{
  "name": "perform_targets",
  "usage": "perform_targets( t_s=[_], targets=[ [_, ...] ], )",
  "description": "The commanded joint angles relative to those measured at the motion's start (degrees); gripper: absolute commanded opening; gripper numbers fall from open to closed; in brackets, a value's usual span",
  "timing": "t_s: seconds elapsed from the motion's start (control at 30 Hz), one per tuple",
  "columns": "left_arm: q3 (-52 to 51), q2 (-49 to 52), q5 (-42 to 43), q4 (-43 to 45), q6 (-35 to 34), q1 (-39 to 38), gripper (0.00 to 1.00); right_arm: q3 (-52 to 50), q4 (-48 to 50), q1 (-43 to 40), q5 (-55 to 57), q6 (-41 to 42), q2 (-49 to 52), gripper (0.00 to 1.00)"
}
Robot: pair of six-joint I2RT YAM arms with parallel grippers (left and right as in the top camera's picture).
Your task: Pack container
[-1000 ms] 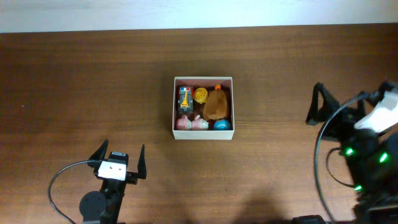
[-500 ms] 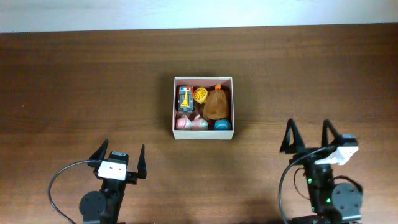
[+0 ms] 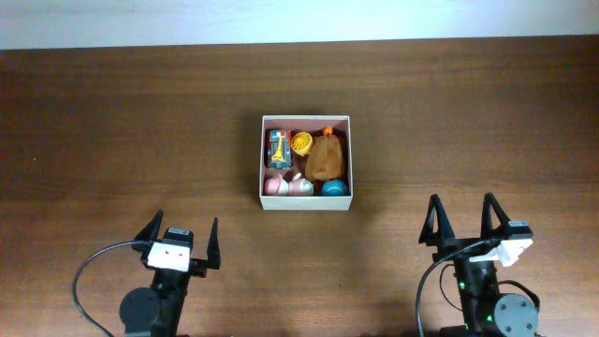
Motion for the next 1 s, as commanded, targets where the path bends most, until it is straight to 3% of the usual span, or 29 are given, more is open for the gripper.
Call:
perform_targets(
  t_s=[0.0,0.47,0.77,0.97],
  targets=[
    [-0.26,-0.48,0.79,0.09,0.7,0.39,1.0,-2.27,-0.2,0.46,-0.76,-0.81,-0.66,0.99],
    [-0.26,-0.48,0.79,0.09,0.7,0.39,1.0,-9.14,6.01,0.44,-0.52,-2.25,-0.66,0.99],
    [-0.26,-0.48,0.79,0.09,0.7,0.39,1.0,-9.14,-2.93,0.35,-0.52,-2.36,-0.66,0.99],
    [-0.26,-0.48,0.79,0.09,0.7,0.39,1.0,-9.14,-3.28,0.35,-0.52,-5.01,-0.66,0.99]
  ],
)
